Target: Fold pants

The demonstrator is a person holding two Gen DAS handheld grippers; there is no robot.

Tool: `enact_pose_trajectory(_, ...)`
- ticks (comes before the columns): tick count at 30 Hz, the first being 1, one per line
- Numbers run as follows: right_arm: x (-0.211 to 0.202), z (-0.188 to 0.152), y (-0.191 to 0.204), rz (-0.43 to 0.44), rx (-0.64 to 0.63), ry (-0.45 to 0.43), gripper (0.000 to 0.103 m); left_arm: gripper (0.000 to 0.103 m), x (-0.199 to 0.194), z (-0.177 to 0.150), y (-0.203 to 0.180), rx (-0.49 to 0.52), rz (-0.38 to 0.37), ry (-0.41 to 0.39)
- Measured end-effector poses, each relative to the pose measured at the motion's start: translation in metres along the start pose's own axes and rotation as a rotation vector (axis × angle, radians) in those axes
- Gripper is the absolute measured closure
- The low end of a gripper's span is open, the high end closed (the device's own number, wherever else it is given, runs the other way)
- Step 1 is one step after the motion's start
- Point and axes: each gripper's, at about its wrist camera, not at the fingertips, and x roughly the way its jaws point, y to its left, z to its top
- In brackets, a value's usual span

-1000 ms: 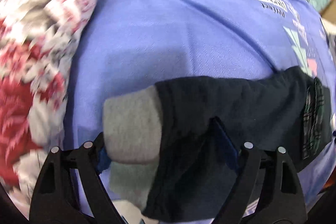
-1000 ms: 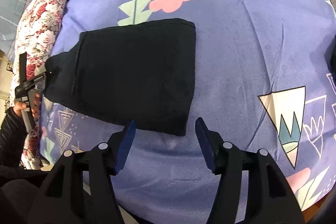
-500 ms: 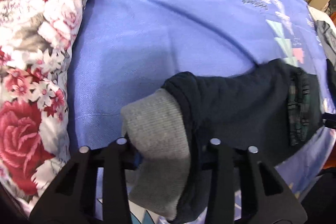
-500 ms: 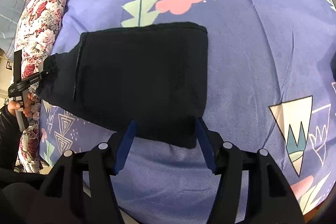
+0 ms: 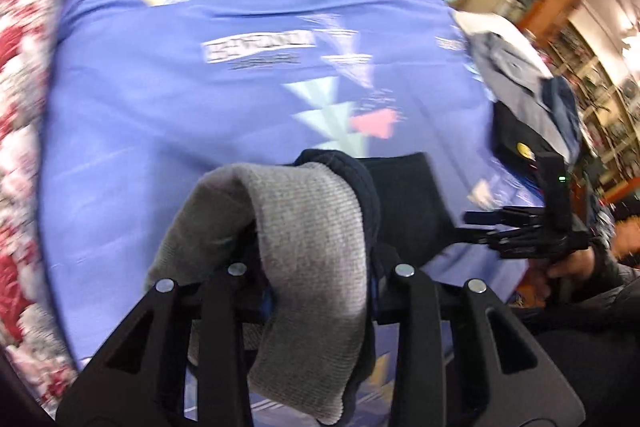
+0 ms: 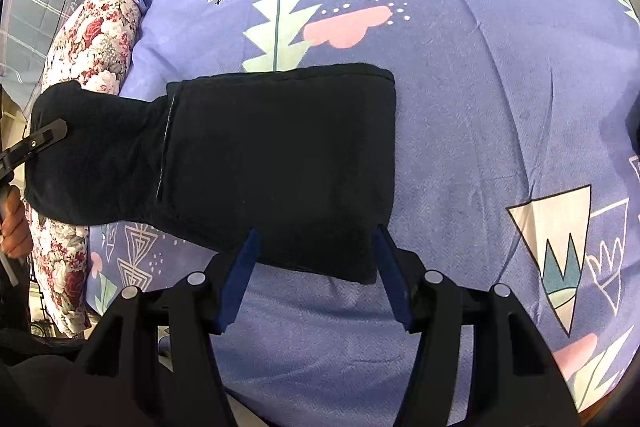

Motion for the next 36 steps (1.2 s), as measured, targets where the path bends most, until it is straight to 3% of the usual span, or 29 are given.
enact_pose_trajectory(6, -0.006, -0.011, -0.010, -0.001, 0.034, -0.017, 0.043, 0.068, 0.074, 0.009, -0.057, 0.052, -0.033, 0.119)
enact_pose_trajectory(8, -0.010, -0.016, -0.016, -0.003, 0.055, -0.026, 0.043, 0.048, 0.103, 0.007, -0.067, 0.039, -0.015, 0.154)
enact_pose_trajectory(9, -0.011, -0.018, -0.019, -0.005, 0.065, -0.030, 0.043, 0.017, 0.116, 0.004, -0.067, 0.015, -0.024, 0.173)
enact_pose_trajectory(10, -0.012, -0.020, -0.022, -0.005, 0.076, -0.034, 0.043, 0.009, 0.133, 0.000, -0.067, -0.012, -0.024, 0.222)
enact_pose_trajectory(11, -0.014, -0.022, -0.026, -0.003, 0.091, -0.038, 0.043, 0.009, 0.146, -0.002, -0.069, -0.027, 0.012, 0.252)
enact_pose_trajectory(13, -0.016, -0.025, -0.029, -0.001, 0.101, -0.045, 0.043, 0.003, 0.151, -0.003, -0.081, -0.002, 0.064, 0.243)
enact_pose_trajectory(18, -0.017, -0.026, -0.038, 0.000, 0.120, -0.053, 0.043, 0.002, 0.123, 0.004, -0.094, 0.001, -0.021, 0.228)
enact_pose_trajectory(22, -0.021, -0.016, -0.036, 0.016, 0.126, -0.083, 0.043, 0.002, 0.062, 0.015, -0.078, -0.085, -0.131, 0.088)
enact_pose_trajectory(25, -0.022, -0.007, -0.025, 0.038, 0.096, -0.091, 0.041, 0.002, 0.026, 0.014, -0.052, -0.143, -0.057, -0.019)
enact_pose_trajectory(28, -0.022, 0.001, -0.010, 0.070, 0.049, -0.096, 0.041, 0.002, 0.011, 0.004, -0.016, -0.234, 0.051, -0.049)
enact_pose_trajectory(32, -0.017, 0.009, 0.004, 0.092, 0.016, -0.071, 0.040, 0.002, 0.027, -0.023, 0.021, -0.333, 0.211, 0.028)
enact_pose_trajectory(36, -0.011, 0.009, 0.005, 0.161, 0.046, -0.003, 0.040, 0.002, 0.056, -0.050, 0.026, -0.322, 0.267, 0.125)
